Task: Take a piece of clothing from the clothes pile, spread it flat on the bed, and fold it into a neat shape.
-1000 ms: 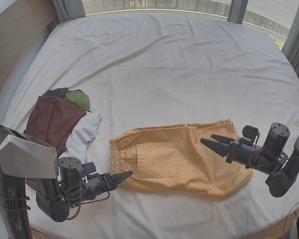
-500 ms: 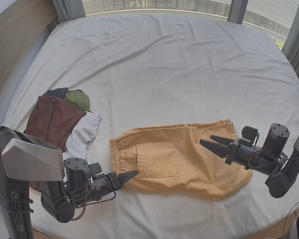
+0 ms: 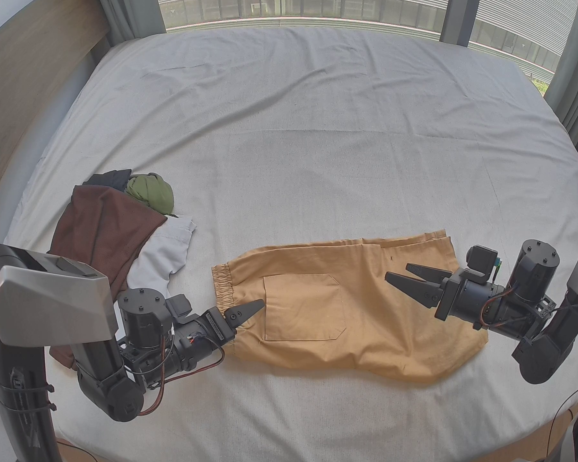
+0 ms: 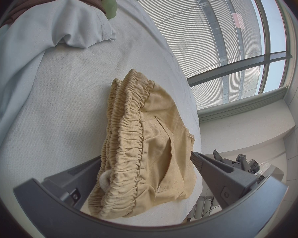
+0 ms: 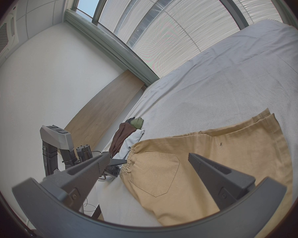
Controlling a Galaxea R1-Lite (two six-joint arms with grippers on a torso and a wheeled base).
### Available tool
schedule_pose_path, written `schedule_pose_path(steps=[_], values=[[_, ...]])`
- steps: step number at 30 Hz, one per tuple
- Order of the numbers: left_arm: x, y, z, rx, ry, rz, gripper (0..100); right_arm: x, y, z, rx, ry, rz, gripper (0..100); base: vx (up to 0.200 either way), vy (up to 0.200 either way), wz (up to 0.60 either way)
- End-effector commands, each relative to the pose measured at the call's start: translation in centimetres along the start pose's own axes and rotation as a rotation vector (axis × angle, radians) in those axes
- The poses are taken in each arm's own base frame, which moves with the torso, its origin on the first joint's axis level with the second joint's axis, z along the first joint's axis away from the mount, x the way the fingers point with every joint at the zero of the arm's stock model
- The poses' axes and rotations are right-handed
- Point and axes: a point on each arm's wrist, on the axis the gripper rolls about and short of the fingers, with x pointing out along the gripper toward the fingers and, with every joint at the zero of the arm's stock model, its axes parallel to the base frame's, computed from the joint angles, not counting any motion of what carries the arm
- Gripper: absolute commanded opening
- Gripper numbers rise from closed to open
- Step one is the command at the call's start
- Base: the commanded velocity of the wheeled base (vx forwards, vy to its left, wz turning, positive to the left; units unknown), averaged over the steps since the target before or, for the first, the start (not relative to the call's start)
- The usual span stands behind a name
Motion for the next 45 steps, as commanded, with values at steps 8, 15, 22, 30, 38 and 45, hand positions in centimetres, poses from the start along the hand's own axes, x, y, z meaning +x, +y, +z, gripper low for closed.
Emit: schedule_pose_path(steps=[8,15,22,30,38,45], values=[[0.2,-0.2,0.2,0.002,-0.013,-0.008,100,0.1,0.2,-0.2,0.002,0.008,0.009,100,0.0,0.0,0.0],[0.5,0.2,-0.1,-0.001,-0.012,0.011,0,0.2,0.3,-0.2,0.001,0.009,0.014,100,0.0,0.0,0.0],[0.4,0.4,0.0,-0.001,-0.018,0.019,0,0.2,0.3,-0.3,0.003,0.013,0.014,100,0.0,0.0,0.0],[-1.6,-0.9,1.1,0.011,-0.086,0.031,0,0.3,0.0,-0.9,0.013,0.03,0.003,100,0.0,0.0,0.0],[-3.3,0.2,1.6,0.012,-0.101,0.089,0,0.3,0.0,-0.9,0.014,0.032,0.003,100,0.0,0.0,0.0],[-5.0,0.6,2.7,0.044,-0.134,0.115,0,0.5,0.2,-1.0,0.013,0.036,0.012,100,0.0,0.0,0.0]])
